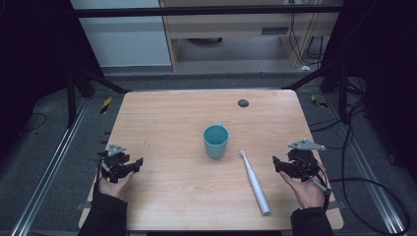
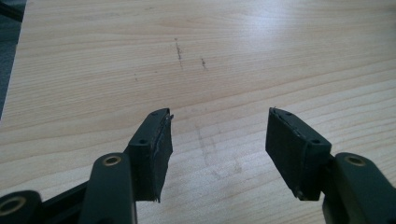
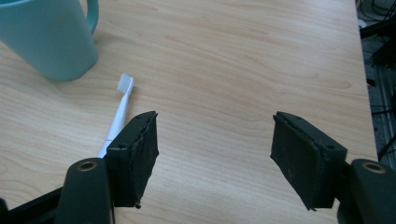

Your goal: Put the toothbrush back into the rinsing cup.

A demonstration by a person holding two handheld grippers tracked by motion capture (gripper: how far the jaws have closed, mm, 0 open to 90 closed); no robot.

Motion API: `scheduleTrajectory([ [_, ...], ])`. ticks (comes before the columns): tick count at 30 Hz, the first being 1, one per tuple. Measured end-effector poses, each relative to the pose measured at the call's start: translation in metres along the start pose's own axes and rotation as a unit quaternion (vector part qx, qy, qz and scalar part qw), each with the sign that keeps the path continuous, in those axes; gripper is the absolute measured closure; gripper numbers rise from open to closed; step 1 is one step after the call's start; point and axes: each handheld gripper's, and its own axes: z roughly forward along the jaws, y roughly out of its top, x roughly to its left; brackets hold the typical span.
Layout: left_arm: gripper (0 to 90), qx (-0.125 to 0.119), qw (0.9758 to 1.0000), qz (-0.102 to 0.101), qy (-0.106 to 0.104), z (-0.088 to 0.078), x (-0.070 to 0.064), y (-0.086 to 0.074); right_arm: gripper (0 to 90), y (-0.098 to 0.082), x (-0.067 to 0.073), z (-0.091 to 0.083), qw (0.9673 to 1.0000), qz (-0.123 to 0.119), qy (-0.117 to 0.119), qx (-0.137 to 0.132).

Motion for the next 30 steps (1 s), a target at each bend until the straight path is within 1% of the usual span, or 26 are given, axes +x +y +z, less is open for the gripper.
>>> scheduleTrajectory([
  [5,40.4,0.003,1.0000,0.005,0.001,0.000,-0.001,0.000,35.1,0.004,0.008,0.001,0.9998,-0.010,0.004,0.019],
  [7,40.2,0.006,1.0000,0.006,0.002,0.001,-0.001,0.000,37.1,0.005,0.010,0.001,0.9997,-0.011,0.008,0.022],
  [12,39.9,0.009,0.9999,0.008,0.001,0.002,-0.001,0.000,38.8,0.008,0.013,-0.001,0.9992,-0.010,0.017,0.034],
  [16,39.6,0.011,0.9999,0.008,0.000,0.003,-0.001,0.000,40.3,0.011,0.018,-0.002,0.9986,-0.015,0.023,0.044],
  [17,39.5,0.012,0.9999,0.009,0.000,0.003,-0.001,0.000,40.3,0.011,0.020,-0.002,0.9982,-0.017,0.028,0.051],
  [20,39.5,0.011,0.9999,0.008,0.000,0.003,-0.001,0.000,41.9,0.011,0.025,-0.001,0.9971,-0.024,0.032,0.065],
  [21,39.5,0.012,0.9999,0.009,0.000,0.003,-0.001,0.000,42.0,0.011,0.027,0.000,0.9961,-0.030,0.037,0.074],
  [25,39.4,0.014,0.9999,0.009,-0.001,0.003,-0.001,0.000,42.9,0.009,0.032,0.004,0.9936,-0.039,0.046,0.096],
  [28,39.4,0.016,0.9998,0.011,-0.001,0.004,-0.002,0.000,43.5,0.008,0.035,0.005,0.9919,-0.042,0.052,0.108],
  [30,39.4,0.016,0.9998,0.012,-0.001,0.004,-0.002,0.000,44.3,0.008,0.036,0.006,0.9915,-0.043,0.053,0.111],
])
